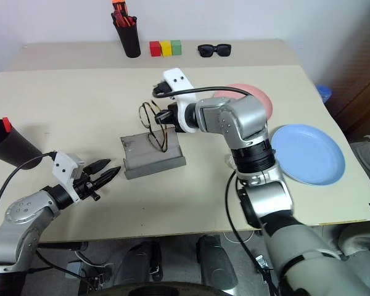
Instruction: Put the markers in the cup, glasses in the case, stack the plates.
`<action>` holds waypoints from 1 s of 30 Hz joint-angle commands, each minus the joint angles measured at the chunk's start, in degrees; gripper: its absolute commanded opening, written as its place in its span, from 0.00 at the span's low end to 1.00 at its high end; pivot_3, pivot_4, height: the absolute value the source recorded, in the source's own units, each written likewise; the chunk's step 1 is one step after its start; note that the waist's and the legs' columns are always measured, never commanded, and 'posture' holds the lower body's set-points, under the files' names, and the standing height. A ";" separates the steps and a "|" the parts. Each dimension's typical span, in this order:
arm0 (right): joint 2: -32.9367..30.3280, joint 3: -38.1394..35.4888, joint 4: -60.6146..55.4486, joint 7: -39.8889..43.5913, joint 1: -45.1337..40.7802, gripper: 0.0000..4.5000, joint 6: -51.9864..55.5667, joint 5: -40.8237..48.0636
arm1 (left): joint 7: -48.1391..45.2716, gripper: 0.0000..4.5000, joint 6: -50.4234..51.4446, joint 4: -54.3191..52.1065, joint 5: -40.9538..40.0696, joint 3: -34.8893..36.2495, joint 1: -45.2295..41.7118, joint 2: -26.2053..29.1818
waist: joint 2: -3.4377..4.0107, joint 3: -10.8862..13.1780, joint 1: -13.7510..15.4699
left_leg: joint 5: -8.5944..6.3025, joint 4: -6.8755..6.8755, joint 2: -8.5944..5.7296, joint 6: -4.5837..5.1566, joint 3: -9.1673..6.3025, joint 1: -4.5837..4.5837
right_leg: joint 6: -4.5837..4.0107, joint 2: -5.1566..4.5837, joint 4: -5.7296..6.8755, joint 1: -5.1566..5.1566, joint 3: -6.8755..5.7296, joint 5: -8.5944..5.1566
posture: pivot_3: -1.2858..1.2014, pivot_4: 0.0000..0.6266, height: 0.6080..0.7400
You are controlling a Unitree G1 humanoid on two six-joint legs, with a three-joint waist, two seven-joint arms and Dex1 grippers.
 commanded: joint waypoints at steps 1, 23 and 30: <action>-3.80 8.63 -1.50 9.74 -1.96 0.01 -14.20 -5.92 | -0.20 0.43 -1.13 -0.44 -0.06 1.20 0.08 0.58 | 0.01 0.00 0.00 | 0.00 0.00 0.00 0.00 0.00 0.00 | 0.00 0.00 0.01 -0.01 0.00 0.00 | 0.52 0.24 0.87; -9.95 15.84 7.73 36.58 -7.68 0.01 -53.70 -24.68 | 0.20 0.43 -1.05 -1.10 -0.35 2.26 1.33 0.55 | 0.00 0.01 0.85 | 0.05 0.15 0.00 -0.08 0.05 0.01 | -0.13 -0.04 0.14 -0.01 0.00 -0.06 | 0.52 0.24 0.87; -12.14 14.39 8.52 41.90 -9.04 0.01 -59.83 -26.12 | 0.26 0.43 -1.19 -0.91 -0.24 1.82 1.25 0.29 | 0.01 0.02 0.84 | 0.06 0.18 0.00 -0.09 0.05 0.02 | -0.13 -0.04 0.17 -0.01 0.00 -0.06 | 0.52 0.24 0.87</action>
